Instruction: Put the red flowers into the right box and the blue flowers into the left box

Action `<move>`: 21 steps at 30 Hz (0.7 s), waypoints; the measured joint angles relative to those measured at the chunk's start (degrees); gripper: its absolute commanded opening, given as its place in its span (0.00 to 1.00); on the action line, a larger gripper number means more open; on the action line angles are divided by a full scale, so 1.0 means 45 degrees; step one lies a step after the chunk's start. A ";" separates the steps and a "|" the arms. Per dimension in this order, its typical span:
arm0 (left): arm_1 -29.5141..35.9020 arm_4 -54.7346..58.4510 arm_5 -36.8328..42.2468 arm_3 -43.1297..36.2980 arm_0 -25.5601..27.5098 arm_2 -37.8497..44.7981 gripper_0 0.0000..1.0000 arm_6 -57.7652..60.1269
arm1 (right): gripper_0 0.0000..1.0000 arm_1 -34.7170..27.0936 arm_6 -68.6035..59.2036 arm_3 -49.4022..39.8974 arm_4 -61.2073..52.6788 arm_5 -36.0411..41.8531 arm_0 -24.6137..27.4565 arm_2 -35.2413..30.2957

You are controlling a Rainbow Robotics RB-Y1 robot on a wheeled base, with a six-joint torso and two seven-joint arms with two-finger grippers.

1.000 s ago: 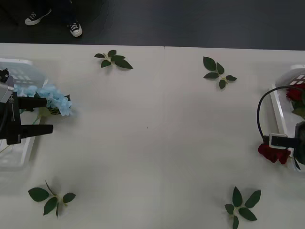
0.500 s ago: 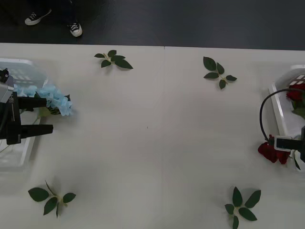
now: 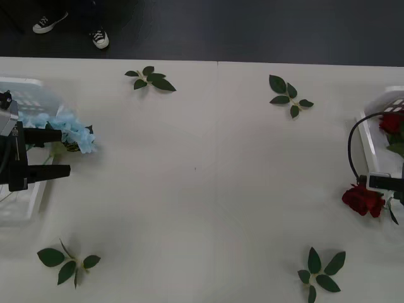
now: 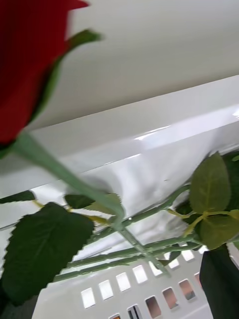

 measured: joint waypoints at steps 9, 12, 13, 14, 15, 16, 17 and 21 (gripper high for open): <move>0.0000 0.0000 0.0000 0.0000 0.0000 0.0000 0.83 0.0000 | 0.92 0.0869 0.0000 0.1576 0.0538 -0.0585 -0.1011 -0.0018; 0.0000 0.0000 0.0000 0.0000 0.0000 0.0000 0.83 0.0000 | 0.92 0.0915 0.0000 0.1945 0.0637 -0.0584 -0.1178 -0.0018; 0.0000 0.0000 0.0000 0.0000 0.0000 0.0000 0.83 0.0000 | 0.92 0.0915 0.0000 0.2008 0.0637 -0.0584 -0.1198 -0.0019; 0.0000 0.0000 0.0000 0.0000 0.0000 0.0000 0.83 0.0000 | 0.92 0.0915 0.0000 0.2042 0.0637 -0.0584 -0.1199 -0.0019; 0.0000 0.0000 0.0000 0.0000 0.0000 0.0000 0.83 0.0000 | 0.93 0.0915 0.0000 0.2055 0.0637 -0.0582 -0.1199 -0.0019; 0.0000 0.0000 0.0000 0.0000 0.0000 0.0000 0.83 0.0000 | 0.89 0.0915 0.0000 0.2056 0.0637 -0.0577 -0.1199 -0.0019; 0.0000 0.0000 0.0000 0.0000 0.0000 0.0000 0.83 0.0000 | 0.82 0.0915 0.0000 0.2056 0.0637 -0.0574 -0.1199 -0.0020; 0.0000 0.0000 0.0000 0.0000 0.0000 0.0000 0.83 0.0000 | 0.50 0.0915 0.0000 0.2056 0.0637 -0.0562 -0.1198 -0.0020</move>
